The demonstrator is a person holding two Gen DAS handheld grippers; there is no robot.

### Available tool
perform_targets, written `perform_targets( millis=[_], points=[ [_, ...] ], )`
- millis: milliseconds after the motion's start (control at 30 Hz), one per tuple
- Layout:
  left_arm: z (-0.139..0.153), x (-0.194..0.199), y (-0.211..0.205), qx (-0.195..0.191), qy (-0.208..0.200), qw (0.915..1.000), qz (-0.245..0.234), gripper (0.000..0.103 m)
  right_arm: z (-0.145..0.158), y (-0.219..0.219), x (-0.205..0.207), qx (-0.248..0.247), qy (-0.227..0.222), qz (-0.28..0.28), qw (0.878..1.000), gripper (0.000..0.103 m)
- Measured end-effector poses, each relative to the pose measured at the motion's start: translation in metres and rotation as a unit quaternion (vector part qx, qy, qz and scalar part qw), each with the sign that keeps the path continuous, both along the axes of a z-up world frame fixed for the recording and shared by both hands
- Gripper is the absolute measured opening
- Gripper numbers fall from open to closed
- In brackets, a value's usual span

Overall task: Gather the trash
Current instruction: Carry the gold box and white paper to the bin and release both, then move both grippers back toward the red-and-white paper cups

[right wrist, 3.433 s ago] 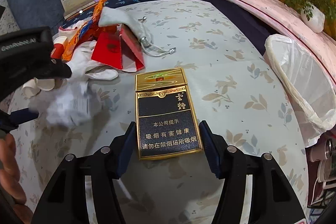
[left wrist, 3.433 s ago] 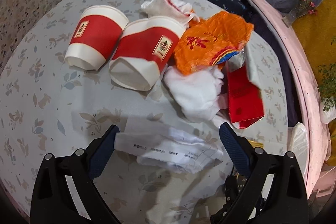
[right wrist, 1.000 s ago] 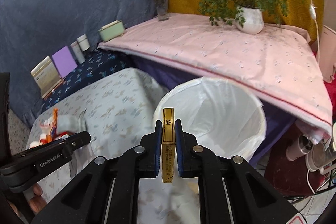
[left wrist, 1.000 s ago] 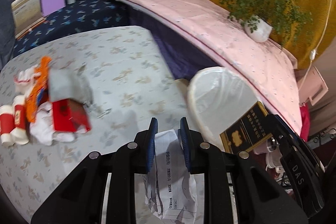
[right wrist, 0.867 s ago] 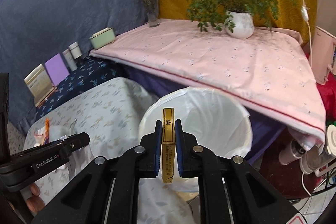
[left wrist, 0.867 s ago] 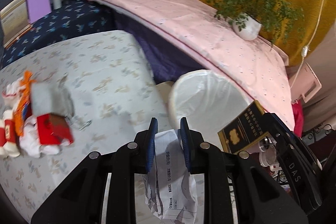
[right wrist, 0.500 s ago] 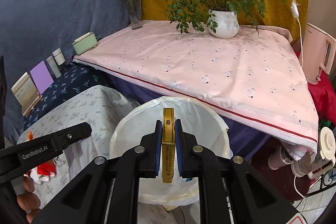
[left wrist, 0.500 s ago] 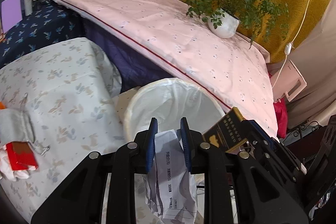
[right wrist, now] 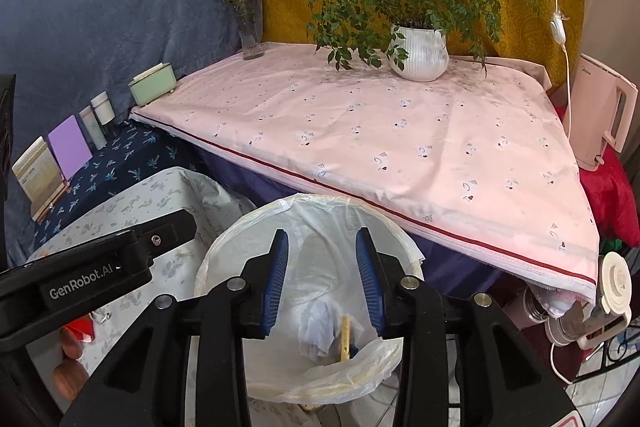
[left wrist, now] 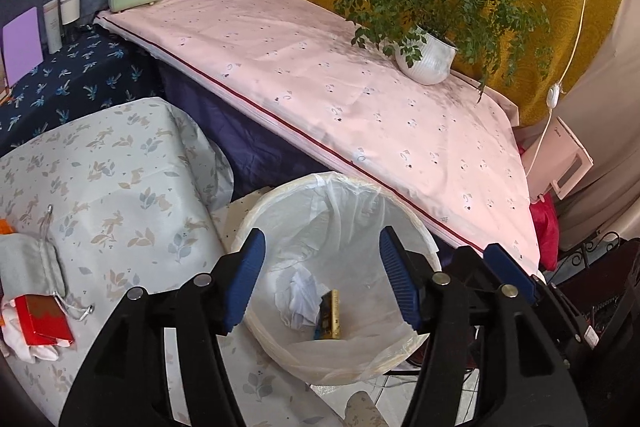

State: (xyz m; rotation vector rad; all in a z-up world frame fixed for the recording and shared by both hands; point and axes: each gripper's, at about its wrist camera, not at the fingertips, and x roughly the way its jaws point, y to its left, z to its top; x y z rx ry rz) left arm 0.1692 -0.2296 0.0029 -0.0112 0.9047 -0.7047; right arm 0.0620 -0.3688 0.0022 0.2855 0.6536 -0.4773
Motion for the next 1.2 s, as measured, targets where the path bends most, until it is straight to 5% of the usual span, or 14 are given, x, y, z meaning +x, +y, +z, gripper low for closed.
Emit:
perform_targets(
  millis=[567, 633, 1200],
  points=[
    [0.017, -0.006, 0.088, 0.035, -0.050, 0.9931, 0.101, 0.058, 0.027, 0.063, -0.005, -0.023, -0.023, 0.045, 0.998, 0.056],
    [0.019, -0.007, 0.107, 0.042, -0.058, 0.9903, 0.119, 0.069, 0.028, 0.076, -0.004, -0.024, -0.024, 0.055, 0.998, 0.057],
    [-0.007, -0.002, 0.284, 0.112, -0.039, 0.9569, 0.265, 0.078, 0.020, 0.202, 0.021, -0.010, -0.014, 0.165, 0.986, 0.060]
  ],
)
